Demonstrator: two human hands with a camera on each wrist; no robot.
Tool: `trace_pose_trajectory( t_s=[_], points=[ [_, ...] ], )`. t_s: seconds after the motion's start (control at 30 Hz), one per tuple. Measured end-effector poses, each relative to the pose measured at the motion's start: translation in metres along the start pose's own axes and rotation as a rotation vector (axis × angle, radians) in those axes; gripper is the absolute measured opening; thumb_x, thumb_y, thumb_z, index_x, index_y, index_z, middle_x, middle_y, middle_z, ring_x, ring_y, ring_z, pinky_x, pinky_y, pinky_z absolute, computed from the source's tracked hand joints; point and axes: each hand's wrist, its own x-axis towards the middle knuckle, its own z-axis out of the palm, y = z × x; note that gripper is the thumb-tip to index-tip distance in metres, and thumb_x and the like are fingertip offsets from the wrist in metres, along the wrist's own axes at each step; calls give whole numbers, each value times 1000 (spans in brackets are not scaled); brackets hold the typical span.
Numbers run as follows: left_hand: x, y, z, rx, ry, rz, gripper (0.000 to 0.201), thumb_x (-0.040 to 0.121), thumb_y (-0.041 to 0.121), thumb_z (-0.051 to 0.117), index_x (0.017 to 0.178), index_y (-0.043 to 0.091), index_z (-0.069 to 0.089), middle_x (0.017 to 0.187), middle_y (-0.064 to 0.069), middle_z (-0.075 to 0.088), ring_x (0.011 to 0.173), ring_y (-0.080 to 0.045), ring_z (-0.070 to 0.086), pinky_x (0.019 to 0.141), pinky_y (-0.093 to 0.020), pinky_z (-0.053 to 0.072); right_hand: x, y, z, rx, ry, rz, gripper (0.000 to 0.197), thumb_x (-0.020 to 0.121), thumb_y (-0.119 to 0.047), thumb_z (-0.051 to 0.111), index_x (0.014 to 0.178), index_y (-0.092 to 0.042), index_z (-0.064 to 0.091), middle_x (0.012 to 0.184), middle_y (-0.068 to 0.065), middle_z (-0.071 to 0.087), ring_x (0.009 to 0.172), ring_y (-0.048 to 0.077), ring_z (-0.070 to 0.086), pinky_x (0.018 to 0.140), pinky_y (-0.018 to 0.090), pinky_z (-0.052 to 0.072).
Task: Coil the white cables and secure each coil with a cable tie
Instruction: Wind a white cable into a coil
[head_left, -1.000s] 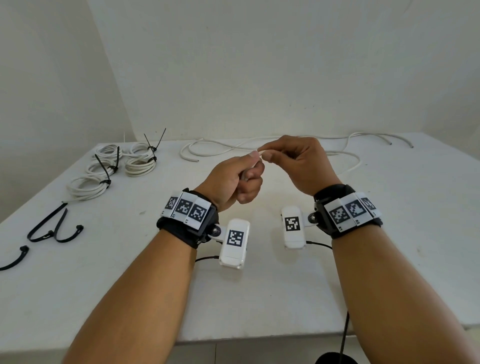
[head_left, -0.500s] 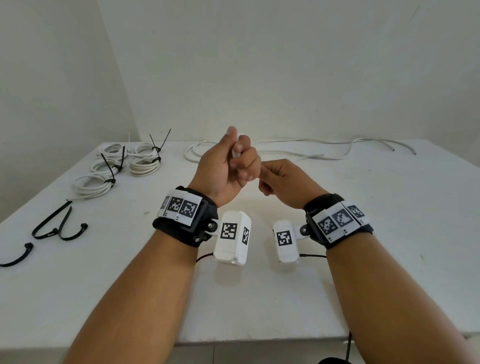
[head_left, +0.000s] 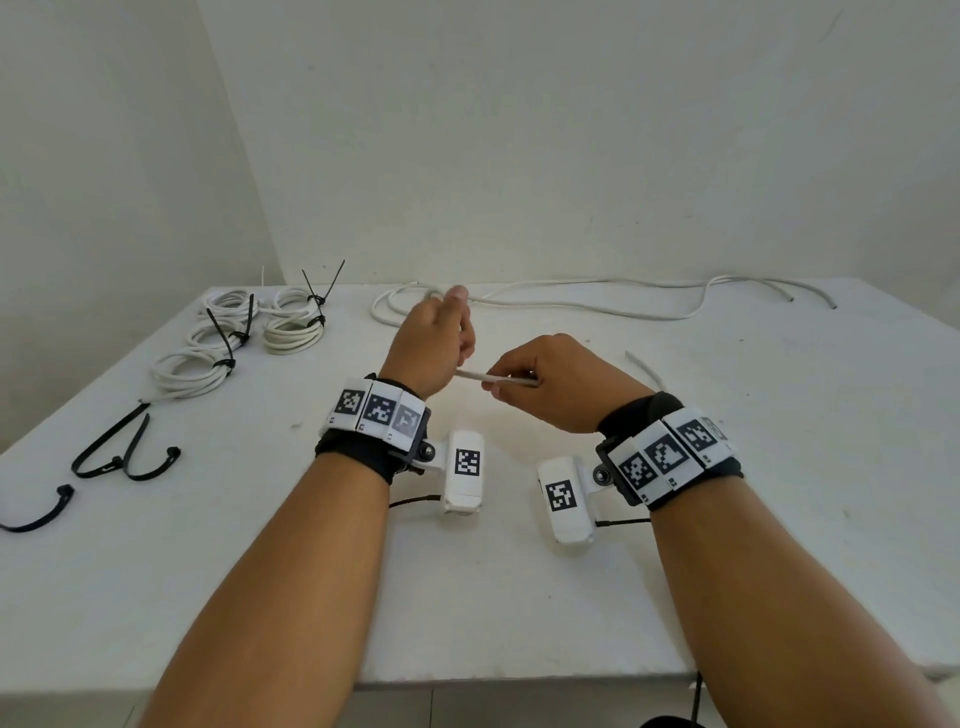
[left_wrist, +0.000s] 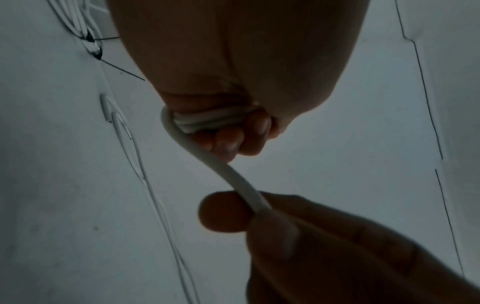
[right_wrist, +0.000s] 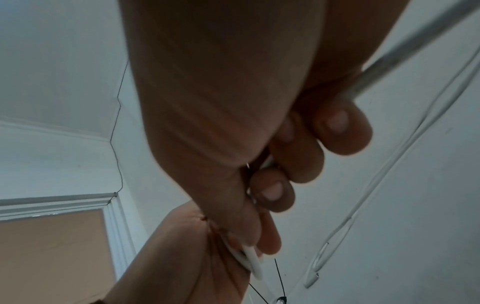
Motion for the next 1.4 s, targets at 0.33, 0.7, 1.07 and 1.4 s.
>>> trace_pose_trajectory(
  t_s=[0.33, 0.7, 1.07, 1.4],
  points=[
    [-3, 1, 15, 427, -431, -143, 38, 100, 27, 26, 78, 8, 51, 51, 3, 56, 48, -11, 50, 62, -30, 36, -3, 9, -6, 42, 242, -98, 8, 84, -31, 77, 84, -24, 75, 69, -11, 68, 62, 6, 58, 60, 26, 48],
    [-8, 3, 8, -65, -505, -228, 48, 106, 40, 29, 69, 14, 46, 49, 1, 34, 46, -17, 31, 53, -29, 25, -6, 18, -16, 212, 471, -158, 6, 82, -25, 81, 85, -23, 76, 74, -19, 69, 69, 8, 65, 64, 19, 50],
    [-14, 10, 6, -555, -699, -187, 44, 96, 46, 40, 64, 18, 26, 42, 7, 23, 36, -9, 23, 40, -20, 20, -4, 18, -16, 379, 552, -166, 6, 88, -20, 75, 91, -19, 79, 70, -23, 67, 61, 0, 55, 61, 11, 38],
    [-12, 17, -7, -1113, -837, -58, 33, 87, 41, 65, 66, 19, 52, 45, 7, 26, 36, -10, 25, 38, -20, 30, 1, 17, -11, 366, 468, -74, 18, 100, -29, 58, 99, -33, 75, 58, -12, 56, 51, 8, 42, 52, 17, 35]
  ],
)
